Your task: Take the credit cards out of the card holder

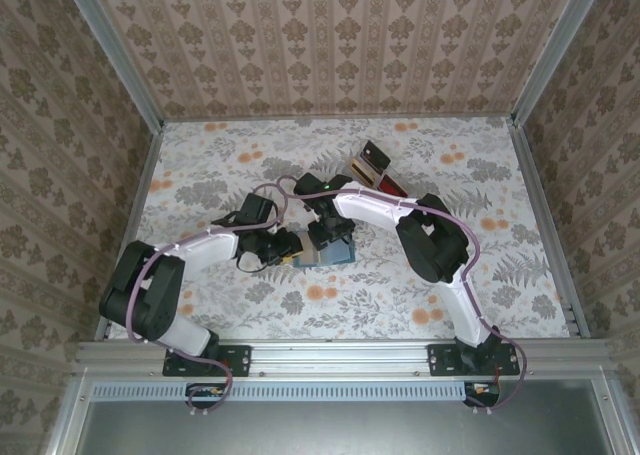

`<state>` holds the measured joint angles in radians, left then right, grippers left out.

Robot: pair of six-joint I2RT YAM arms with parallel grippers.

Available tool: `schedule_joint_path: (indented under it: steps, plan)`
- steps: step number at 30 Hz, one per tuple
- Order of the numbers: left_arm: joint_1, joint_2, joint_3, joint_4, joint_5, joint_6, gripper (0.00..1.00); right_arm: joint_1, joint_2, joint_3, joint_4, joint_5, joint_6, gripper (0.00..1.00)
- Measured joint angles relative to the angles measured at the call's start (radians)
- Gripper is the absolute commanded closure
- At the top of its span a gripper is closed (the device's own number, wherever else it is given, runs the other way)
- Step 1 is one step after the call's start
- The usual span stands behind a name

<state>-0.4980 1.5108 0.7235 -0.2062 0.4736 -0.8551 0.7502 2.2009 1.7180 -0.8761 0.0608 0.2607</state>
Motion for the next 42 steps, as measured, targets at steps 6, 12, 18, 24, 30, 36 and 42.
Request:
schedule_joint_path:
  steps: [6, 12, 18, 24, 30, 36, 42]
  plan:
    - [0.000, 0.037, 0.006, -0.002, -0.010, 0.000, 0.71, -0.001, 0.000, 0.000, 0.000, 0.000, 0.000, 0.42]
    - [0.000, 0.066, 0.006, 0.009, -0.005, -0.001, 0.73, -0.006, 0.000, 0.000, 0.000, -0.009, 0.000, 0.43]
    - [0.000, 0.081, 0.006, 0.042, 0.007, -0.005, 0.76, -0.016, 0.000, -0.003, 0.002, -0.029, 0.000, 0.45]
    - [0.000, 0.097, 0.019, 0.045, 0.017, -0.005, 0.80, -0.030, -0.027, -0.044, 0.039, -0.062, -0.004, 0.46]
    - [0.000, 0.098, 0.021, 0.090, 0.048, -0.005, 0.79, -0.053, -0.050, -0.078, 0.075, -0.123, -0.010, 0.46]
    - [0.000, 0.098, 0.027, 0.090, 0.048, -0.003, 0.74, -0.067, -0.056, -0.089, 0.087, -0.163, -0.011, 0.46]
    - [0.005, 0.088, 0.037, 0.038, 0.010, 0.004, 0.73, -0.065, -0.057, -0.090, 0.092, -0.179, -0.021, 0.28]
